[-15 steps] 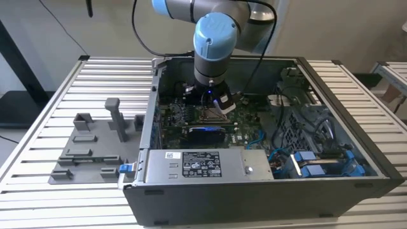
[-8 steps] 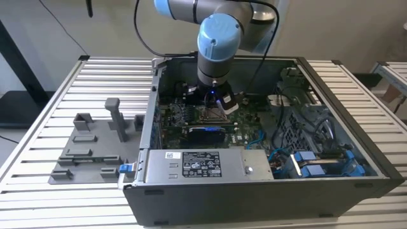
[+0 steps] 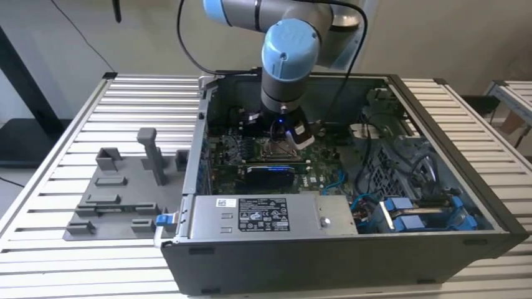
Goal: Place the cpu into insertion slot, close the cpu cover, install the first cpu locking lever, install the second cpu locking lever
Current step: 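Install the first cpu locking lever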
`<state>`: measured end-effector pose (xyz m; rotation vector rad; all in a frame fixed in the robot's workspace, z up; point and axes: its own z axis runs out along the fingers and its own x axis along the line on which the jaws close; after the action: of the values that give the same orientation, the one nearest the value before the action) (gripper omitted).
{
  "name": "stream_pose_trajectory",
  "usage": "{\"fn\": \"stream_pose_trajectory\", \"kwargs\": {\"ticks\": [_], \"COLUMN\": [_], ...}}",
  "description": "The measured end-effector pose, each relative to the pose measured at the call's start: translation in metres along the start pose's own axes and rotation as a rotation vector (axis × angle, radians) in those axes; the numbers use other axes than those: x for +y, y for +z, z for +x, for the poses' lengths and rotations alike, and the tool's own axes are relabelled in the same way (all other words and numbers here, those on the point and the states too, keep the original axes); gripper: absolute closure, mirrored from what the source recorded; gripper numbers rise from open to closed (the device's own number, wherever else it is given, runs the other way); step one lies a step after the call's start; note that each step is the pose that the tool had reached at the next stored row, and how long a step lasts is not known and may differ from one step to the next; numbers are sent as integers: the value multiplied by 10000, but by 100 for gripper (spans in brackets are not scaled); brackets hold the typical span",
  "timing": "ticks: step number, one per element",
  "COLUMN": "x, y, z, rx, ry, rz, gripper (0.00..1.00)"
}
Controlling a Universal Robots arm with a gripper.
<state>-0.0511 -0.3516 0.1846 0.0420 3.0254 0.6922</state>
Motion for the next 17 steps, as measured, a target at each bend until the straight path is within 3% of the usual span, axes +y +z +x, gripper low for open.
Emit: {"fn": "stream_pose_trajectory", "kwargs": {"ticks": [6, 9, 12, 15, 17], "x": [-1, 16, 36, 35, 32], "y": [-1, -40, -90, -100, -102], "z": [-16, 11, 107, 226, 268], "rx": [-8, -5, -4, -20, -36], "ry": [1, 3, 5, -2, -10], "rz": [-107, -148, -197, -200, -198], "gripper": [89, 89, 89, 89, 89]}}
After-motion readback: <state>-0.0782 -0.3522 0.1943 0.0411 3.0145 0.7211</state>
